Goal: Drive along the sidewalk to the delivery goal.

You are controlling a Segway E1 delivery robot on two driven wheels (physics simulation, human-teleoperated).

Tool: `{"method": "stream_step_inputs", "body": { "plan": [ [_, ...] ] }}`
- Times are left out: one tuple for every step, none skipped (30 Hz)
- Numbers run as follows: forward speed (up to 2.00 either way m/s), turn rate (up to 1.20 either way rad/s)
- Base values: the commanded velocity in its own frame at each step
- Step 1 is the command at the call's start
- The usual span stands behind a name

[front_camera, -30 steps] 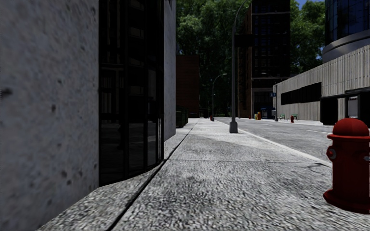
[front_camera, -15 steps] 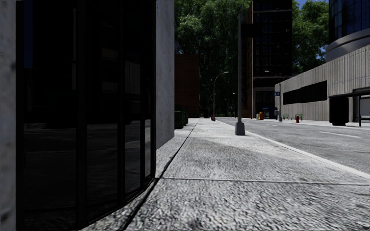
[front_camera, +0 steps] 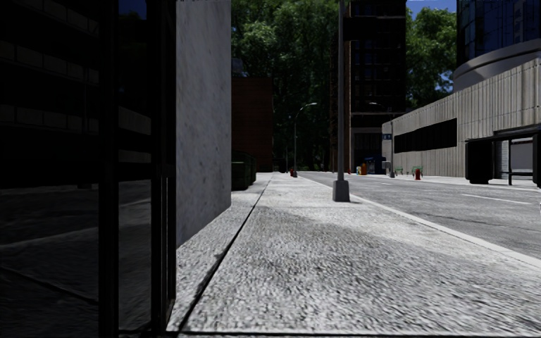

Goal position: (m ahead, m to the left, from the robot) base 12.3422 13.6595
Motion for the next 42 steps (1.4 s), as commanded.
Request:
{"method": "stream_step_inputs", "body": {
  "plan": [
    [2.0, -0.26],
    [2.0, 0.0],
    [2.0, 0.0],
    [2.0, 0.0],
    [2.0, 0.0],
    [2.0, 0.0],
    [2.0, 0.0],
    [2.0, 0.0],
    [2.0, 0.0],
    [2.0, 0.0],
    [2.0, 0.0],
    [2.0, 0.0],
    [2.0, 0.0],
    [2.0, 0.0],
    [2.0, 0.0],
    [2.0, 0.0],
    [2.0, 0.0],
    [2.0, 0.0],
    [2.0, 0.0],
    [2.0, 0.0],
    [2.0, 0.0],
    [2.0, 0.0],
    [2.0, 0.0],
    [2.0, 0.0],
    [2.0, 0.0],
    [2.0, 0.0],
    [2.0, 0.0],
    [2.0, 0.0],
    [2.0, 0.0],
    [2.0, 0.0],
    [2.0, 0.0],
    [2.0, 0.0],
    [2.0, 0.0],
    [2.0, 0.0],
    [2.0, 0.0],
    [2.0, 0.0],
    [2.0, 0.0],
    [2.0, 0.0],
    [2.0, 0.0],
    [2.0, 0.0],
    [2.0, 0.0],
    [2.0, 0.0]
  ]
}}
